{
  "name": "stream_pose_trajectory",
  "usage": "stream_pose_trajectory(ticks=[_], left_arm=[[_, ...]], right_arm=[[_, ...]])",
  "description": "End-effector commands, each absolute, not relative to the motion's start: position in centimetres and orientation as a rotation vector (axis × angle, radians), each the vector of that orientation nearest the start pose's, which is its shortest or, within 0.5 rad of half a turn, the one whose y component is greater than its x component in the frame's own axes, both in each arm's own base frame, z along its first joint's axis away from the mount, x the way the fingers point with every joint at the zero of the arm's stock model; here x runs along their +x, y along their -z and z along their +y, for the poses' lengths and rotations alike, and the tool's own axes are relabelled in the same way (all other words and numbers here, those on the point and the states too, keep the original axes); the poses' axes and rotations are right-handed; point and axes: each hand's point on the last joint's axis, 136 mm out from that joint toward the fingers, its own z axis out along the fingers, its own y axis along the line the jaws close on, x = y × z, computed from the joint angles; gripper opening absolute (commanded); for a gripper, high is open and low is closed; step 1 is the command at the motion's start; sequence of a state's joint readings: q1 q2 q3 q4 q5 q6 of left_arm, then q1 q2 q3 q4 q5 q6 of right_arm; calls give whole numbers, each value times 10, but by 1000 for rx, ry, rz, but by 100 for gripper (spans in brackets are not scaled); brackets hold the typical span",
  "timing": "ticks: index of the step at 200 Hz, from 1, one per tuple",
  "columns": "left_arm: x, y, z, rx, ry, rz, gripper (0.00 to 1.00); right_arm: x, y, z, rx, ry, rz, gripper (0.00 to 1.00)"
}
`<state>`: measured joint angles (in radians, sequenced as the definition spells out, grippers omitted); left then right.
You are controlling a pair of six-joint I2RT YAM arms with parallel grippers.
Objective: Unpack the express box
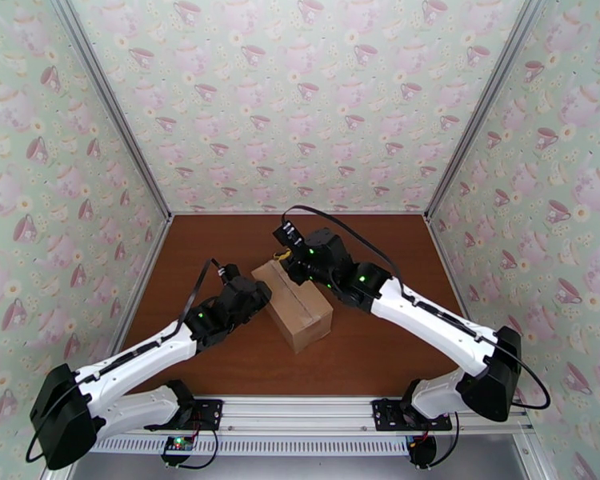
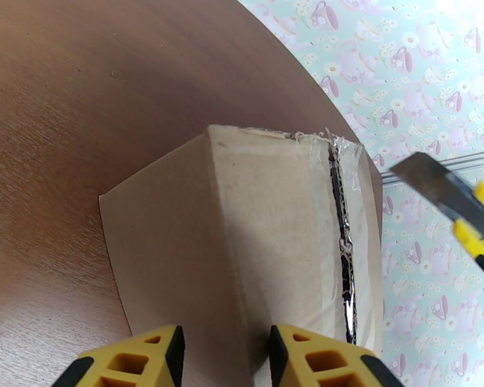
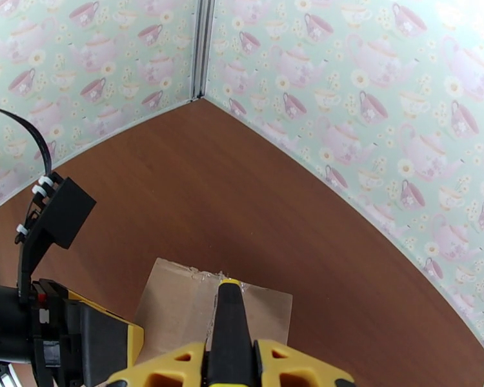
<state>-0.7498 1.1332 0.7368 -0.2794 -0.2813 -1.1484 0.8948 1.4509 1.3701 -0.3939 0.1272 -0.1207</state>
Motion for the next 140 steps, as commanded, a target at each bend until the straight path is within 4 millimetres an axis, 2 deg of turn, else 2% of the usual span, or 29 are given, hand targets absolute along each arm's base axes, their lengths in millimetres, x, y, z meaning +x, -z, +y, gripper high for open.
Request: stream_pose_trajectory(ticks=[1,140], left_arm=[[273,-135,-185,-592,556,2340,41],[272,-135,-184,-596,560,2337,41]], right_arm=[[305,-321,348,-914,-378,1791,0],[312,-293,353,-938,-331,1851,0]])
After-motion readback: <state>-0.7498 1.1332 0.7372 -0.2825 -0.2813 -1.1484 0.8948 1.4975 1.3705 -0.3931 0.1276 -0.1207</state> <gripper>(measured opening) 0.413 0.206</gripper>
